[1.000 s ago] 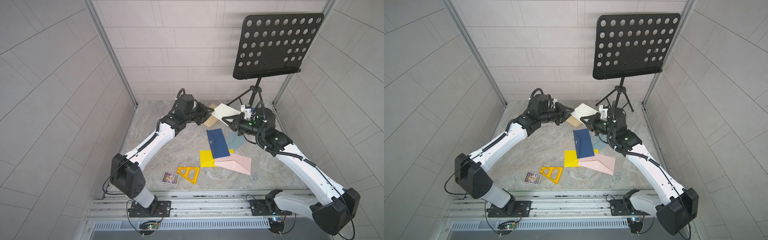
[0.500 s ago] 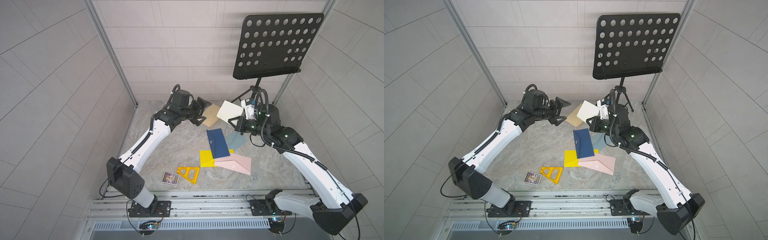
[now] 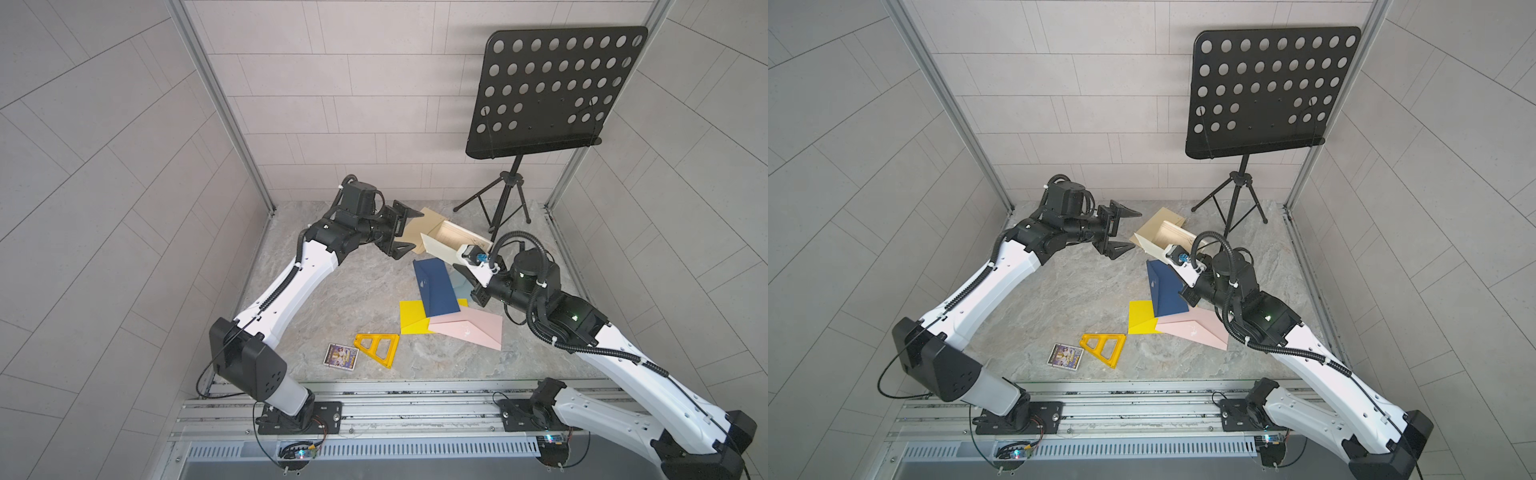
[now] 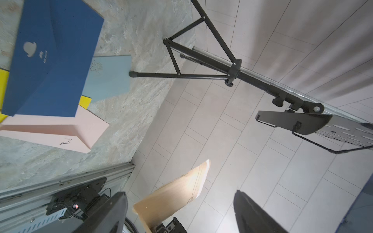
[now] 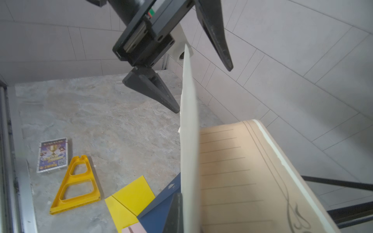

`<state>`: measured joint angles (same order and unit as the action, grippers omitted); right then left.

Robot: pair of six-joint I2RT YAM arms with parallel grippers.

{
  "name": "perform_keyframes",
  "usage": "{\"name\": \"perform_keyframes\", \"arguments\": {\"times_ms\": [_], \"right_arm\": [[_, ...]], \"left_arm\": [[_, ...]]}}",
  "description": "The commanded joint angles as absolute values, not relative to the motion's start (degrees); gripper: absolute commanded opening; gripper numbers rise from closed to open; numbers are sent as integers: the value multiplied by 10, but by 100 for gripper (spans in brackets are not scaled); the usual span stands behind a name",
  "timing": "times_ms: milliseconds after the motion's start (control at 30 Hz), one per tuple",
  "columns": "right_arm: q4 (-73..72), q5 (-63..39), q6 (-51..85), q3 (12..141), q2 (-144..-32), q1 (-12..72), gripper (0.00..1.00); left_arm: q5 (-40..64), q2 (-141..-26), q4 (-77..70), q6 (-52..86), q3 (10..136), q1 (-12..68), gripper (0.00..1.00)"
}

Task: Take the letter paper out of the envelope
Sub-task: Unfold the letter paper.

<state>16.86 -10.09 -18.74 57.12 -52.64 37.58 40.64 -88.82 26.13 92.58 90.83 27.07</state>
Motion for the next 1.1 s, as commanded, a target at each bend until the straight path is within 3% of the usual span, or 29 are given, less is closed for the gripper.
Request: {"name": "perform_keyframes", "arguments": {"times_ms": [0, 300, 1067], "right_arm": [[145, -89, -303, 573, -522, 382, 0], [154, -81, -365, 578, -533, 403, 0], [136, -142, -283, 595, -554, 394, 0]], "left_arm": [[461, -881, 241, 928, 897, 272, 84], [495, -848, 258, 882, 835, 272, 83], [508, -840, 210, 880, 803, 283, 59]]}}
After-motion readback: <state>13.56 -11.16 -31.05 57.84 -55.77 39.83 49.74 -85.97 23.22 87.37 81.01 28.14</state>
